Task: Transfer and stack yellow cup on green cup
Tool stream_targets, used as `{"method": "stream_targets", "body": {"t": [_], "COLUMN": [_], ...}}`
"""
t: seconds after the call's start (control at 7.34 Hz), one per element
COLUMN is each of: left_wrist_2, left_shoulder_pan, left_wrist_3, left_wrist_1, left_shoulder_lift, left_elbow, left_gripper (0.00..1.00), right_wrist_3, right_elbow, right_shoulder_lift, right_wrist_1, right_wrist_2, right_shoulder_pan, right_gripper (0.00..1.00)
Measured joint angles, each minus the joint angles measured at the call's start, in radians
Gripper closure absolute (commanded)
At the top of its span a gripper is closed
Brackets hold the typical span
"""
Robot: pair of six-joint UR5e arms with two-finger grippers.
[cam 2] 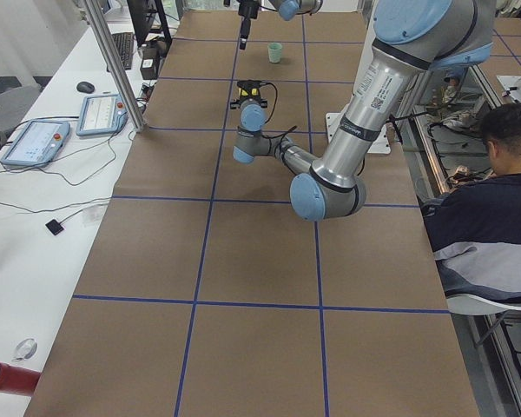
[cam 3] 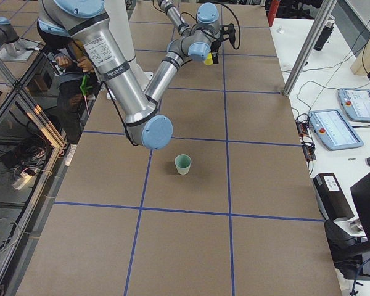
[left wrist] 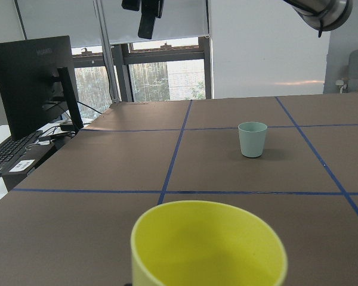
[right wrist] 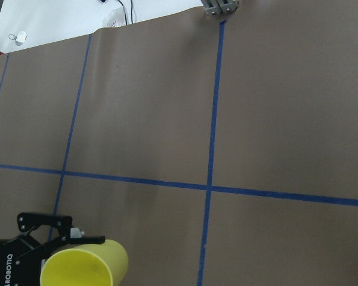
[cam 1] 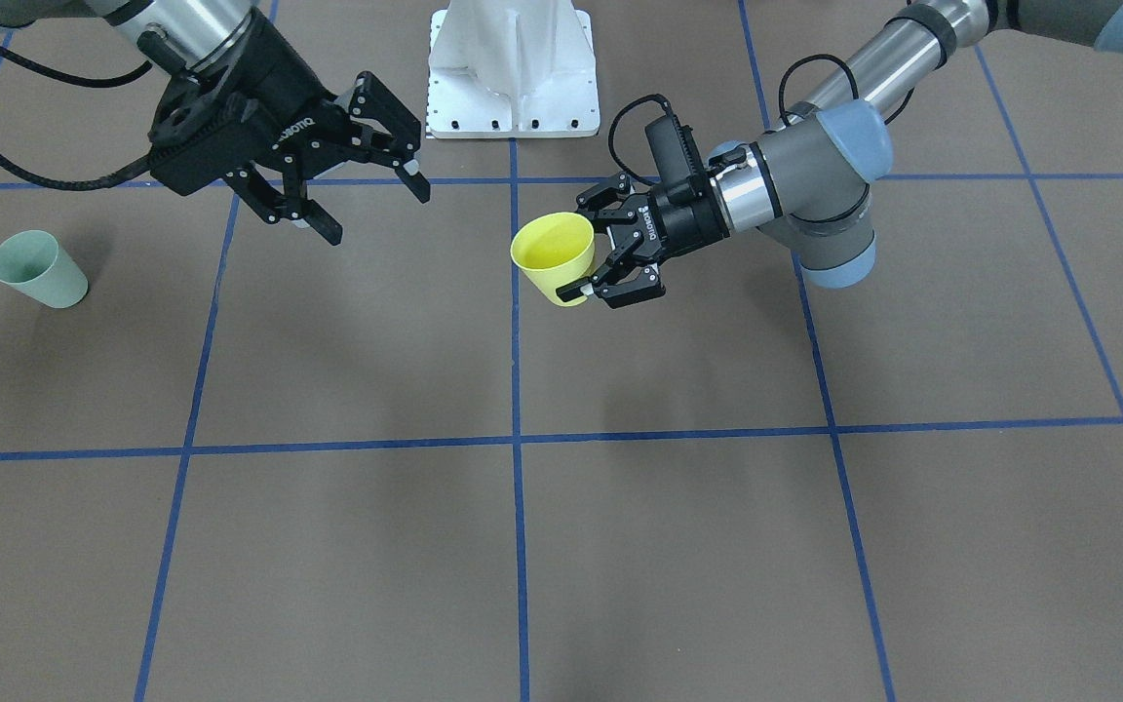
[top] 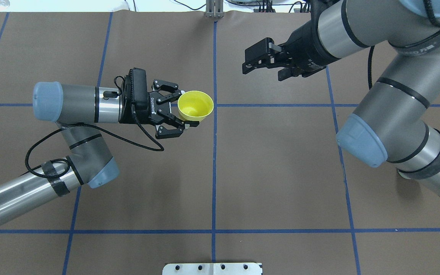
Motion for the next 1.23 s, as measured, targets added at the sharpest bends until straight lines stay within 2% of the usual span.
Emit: {"method": "stream_targets", "body": {"t": [0.54,0.82,1.23], "left_wrist_2": [-0.001,-0.001,-0.001], "left_shoulder_pan": [0.009,0.014,0.02], "left_wrist_3": [-0.027,-0.029,-0.041], "left_wrist_1": [-0.001,-0.002,-0.014], "left_shoulder_lift": [-0.001,-0.003,-0.006], "left_elbow": [-0.003,-0.008,-0.01], "left_gripper": [0.71,0.71,0.71], "right_wrist_3": [0.006,-0.008,-0.017], "right_elbow": [-0.074,-0.129,-0.157], "right_shoulder_lift": [0.107,0.146,0.167], "right_wrist_1": [-0.08,-0.098,-0.143], "right_wrist_2": [-0.108,-0.121,-0.107], "right_shoulder_pan": [-0.101,-0.113,-0.132], "right_gripper": [0.0,0.0,0.0]}}
